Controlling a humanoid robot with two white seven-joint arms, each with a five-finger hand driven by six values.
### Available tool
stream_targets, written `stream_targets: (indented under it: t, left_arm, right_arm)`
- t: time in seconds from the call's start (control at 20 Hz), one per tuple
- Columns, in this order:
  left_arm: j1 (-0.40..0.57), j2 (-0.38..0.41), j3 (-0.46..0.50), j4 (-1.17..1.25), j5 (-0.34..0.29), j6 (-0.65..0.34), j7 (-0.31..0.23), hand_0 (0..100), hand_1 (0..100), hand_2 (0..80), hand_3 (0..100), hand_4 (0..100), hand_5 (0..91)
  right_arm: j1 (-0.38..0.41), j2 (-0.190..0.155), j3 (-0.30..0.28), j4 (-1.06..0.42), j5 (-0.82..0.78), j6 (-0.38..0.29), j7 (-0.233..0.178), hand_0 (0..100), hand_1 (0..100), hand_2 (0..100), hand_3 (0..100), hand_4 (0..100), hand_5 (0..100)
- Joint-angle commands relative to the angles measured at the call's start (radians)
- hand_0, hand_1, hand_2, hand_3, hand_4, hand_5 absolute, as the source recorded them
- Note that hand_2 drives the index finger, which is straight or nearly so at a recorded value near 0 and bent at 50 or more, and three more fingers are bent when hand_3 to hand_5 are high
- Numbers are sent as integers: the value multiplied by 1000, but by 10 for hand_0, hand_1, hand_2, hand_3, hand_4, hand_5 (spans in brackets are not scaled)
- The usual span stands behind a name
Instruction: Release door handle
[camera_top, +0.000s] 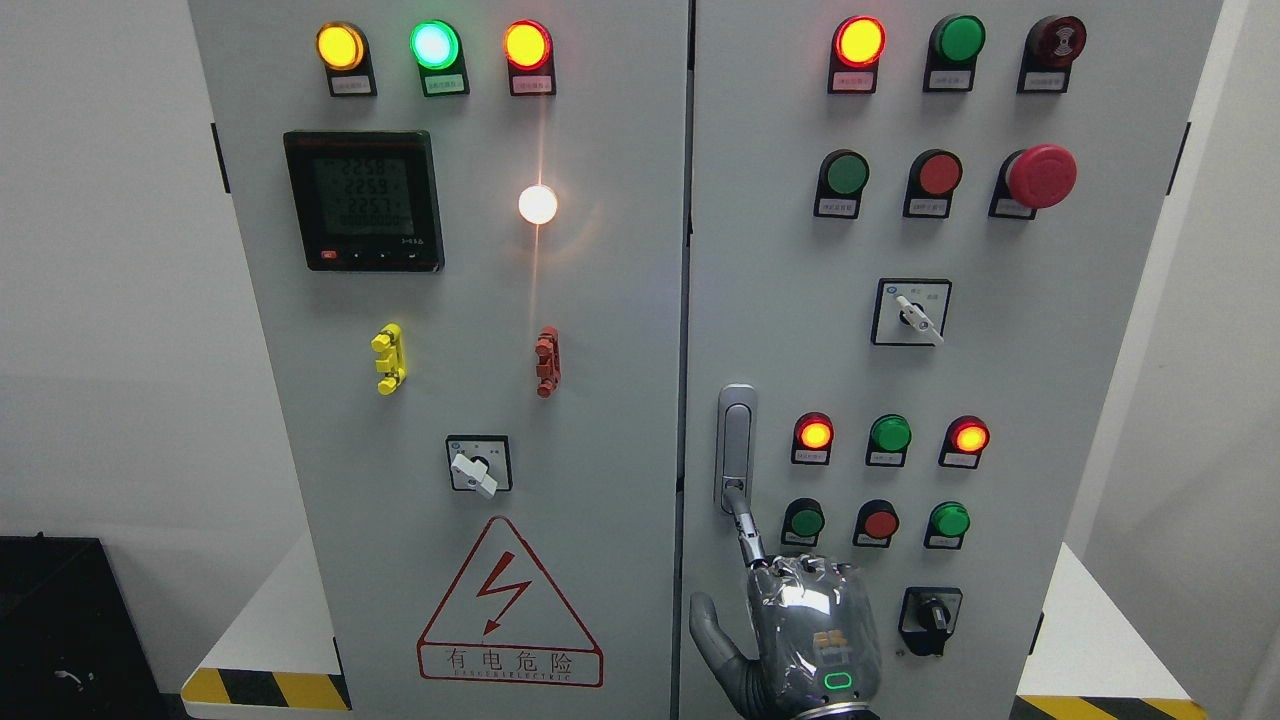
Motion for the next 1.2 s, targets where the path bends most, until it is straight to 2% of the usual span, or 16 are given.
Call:
stream_targets:
  t: [0.0,1.15]
  left_arm:
    - [17,0,0,0,-1,-1,0,120,556,0,0,0,0]
    - [17,0,0,0,-1,-1,0,120,556,0,0,0,0]
  right_arm:
    - [5,0,0,11,0,1,0,539,268,135,1000,955,969]
    - [16,0,-2,11,0,1,0,538,270,140,1000,963,978]
